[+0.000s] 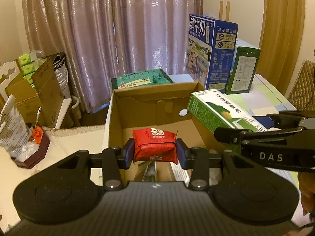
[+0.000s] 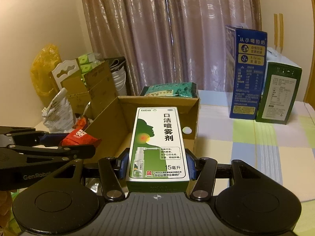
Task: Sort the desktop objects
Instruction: 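Lower the red packet into the box with the left tool while the right tool drops the spray box in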
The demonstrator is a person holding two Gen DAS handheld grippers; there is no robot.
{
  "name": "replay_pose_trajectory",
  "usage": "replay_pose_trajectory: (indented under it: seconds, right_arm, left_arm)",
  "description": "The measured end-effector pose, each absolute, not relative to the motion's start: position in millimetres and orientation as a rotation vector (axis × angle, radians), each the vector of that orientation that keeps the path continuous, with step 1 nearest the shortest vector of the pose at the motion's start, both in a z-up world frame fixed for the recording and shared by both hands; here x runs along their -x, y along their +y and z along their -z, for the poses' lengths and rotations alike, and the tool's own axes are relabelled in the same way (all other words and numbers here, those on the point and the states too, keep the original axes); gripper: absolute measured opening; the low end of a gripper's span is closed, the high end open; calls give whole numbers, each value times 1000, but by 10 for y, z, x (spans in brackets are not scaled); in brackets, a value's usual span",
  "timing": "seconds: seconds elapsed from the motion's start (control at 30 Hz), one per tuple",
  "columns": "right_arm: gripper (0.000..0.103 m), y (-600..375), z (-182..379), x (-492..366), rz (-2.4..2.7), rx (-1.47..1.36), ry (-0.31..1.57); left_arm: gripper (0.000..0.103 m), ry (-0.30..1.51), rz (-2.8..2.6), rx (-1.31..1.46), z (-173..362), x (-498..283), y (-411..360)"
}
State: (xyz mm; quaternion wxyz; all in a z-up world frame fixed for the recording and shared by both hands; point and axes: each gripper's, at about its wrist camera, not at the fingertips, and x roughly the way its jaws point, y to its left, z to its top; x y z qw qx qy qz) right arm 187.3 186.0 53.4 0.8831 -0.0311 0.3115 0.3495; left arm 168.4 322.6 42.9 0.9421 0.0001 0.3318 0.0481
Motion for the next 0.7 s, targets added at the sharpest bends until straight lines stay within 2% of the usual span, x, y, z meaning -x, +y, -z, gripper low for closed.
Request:
replay_pose_trajectory:
  seconds: [0.03,0.1,0.6,0.7]
  right_arm:
    - [53,1878,-532,-1901,-726,65,649]
    - [53,1897,-520,-1939,-721,65,651]
    - [53,1964,-514,-2004,-719,64,650]
    - [53,2016,-530,-2034,-734,53,661]
  left_arm:
    - [52,676,-98,6,-417,-1725,3245]
    - [58,671,-94,21,-399,-1778,3284]
    - [58,667,-117,5,-375,-1605,3454]
    - [62,664,-113,6,-384,-1564,3457]
